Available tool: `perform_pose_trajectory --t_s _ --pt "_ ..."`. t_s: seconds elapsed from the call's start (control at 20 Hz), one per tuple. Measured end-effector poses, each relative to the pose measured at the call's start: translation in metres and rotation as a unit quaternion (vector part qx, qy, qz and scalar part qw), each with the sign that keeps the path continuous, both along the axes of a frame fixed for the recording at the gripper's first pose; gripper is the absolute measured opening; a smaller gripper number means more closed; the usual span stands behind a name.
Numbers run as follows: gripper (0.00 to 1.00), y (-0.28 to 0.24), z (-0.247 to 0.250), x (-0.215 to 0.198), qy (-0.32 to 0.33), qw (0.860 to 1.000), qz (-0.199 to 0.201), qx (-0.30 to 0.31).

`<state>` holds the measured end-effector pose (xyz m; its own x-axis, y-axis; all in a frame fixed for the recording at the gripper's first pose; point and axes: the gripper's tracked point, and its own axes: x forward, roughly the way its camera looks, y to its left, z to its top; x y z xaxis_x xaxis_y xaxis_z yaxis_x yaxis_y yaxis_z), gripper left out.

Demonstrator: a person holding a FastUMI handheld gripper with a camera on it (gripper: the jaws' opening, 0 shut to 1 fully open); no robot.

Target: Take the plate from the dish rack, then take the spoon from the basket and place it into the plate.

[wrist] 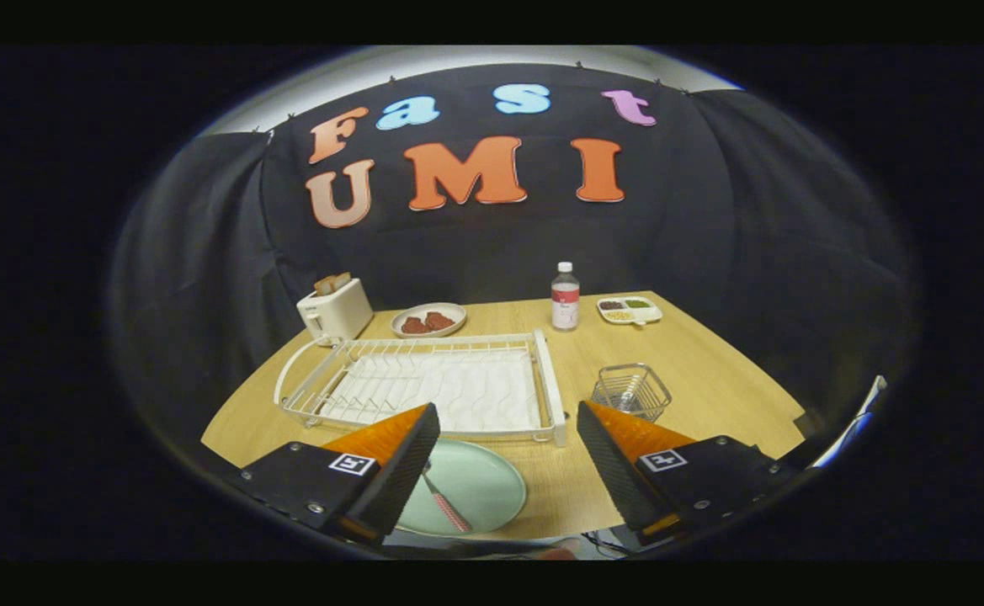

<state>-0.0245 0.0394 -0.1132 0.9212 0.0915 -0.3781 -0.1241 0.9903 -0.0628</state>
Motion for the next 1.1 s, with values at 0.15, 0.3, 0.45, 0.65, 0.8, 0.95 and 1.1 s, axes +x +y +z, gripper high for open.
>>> perform_pose_trajectory --t_s 0.15,0.3,0.45,0.65,0.8,0.95,1.1 --pt "0.98 -0.012 0.033 0.008 -0.034 0.999 -0.010 -0.001" --pt "0.98 -0.022 0.066 0.013 -0.067 0.998 -0.017 -0.001" --pt "0.98 -0.028 0.098 0.013 -0.098 0.995 -0.025 0.014" --pt "0.98 -0.038 0.127 0.013 -0.133 0.990 -0.036 0.010" --pt "0.98 -0.042 0.137 0.008 -0.145 0.989 -0.040 0.008" --pt "0.98 -0.043 0.141 0.005 -0.150 0.988 -0.045 0.015" --pt "0.98 -0.047 0.143 0.004 -0.154 0.987 -0.051 0.016"
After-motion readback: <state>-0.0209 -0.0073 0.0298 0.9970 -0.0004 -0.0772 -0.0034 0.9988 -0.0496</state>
